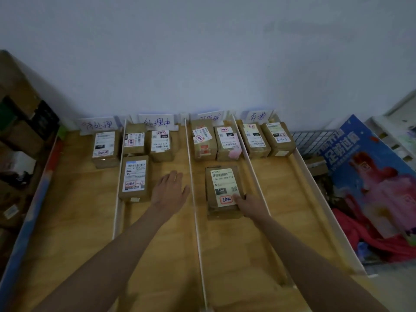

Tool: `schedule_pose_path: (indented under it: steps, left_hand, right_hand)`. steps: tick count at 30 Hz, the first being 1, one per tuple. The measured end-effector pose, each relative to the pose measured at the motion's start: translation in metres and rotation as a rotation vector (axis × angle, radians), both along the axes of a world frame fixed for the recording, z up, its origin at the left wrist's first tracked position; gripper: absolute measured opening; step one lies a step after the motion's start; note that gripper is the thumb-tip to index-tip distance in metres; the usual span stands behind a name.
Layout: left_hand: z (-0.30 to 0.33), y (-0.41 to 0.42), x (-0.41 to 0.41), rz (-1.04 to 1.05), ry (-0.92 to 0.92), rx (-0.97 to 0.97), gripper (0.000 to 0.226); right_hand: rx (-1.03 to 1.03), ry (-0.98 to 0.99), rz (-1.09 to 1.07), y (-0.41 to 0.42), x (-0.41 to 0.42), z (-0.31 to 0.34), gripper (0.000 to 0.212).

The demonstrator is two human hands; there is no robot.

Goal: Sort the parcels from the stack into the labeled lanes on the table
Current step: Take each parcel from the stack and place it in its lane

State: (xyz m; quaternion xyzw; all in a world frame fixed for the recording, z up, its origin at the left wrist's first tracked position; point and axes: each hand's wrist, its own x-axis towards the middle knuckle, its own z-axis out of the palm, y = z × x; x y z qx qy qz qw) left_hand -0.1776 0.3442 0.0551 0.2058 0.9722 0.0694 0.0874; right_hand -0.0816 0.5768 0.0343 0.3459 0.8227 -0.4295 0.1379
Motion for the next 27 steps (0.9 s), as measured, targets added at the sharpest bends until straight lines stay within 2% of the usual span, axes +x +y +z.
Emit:
schedule_pose_path:
  steps: [11, 20, 27]
  left_hand:
    - [-0.033, 0.005, -0.042, 0.093, -0.066, -0.011, 0.055]
    - [-0.054, 0.002, -0.05, 0.125, -0.1, -0.045, 0.054]
    - [-0.052, 0.0, -0.046, 0.118, -0.092, -0.068, 0.053]
  right_hand:
    - [-0.085, -0.094, 0.023, 0.008, -0.091, -0.055, 0.036]
    - [-0.088, -0.141, 0.017, 0.016, -0.117, -0.106, 0.046]
    - [-0.072, -0.127, 0.051, 0.014, -0.119, -0.104, 0.05]
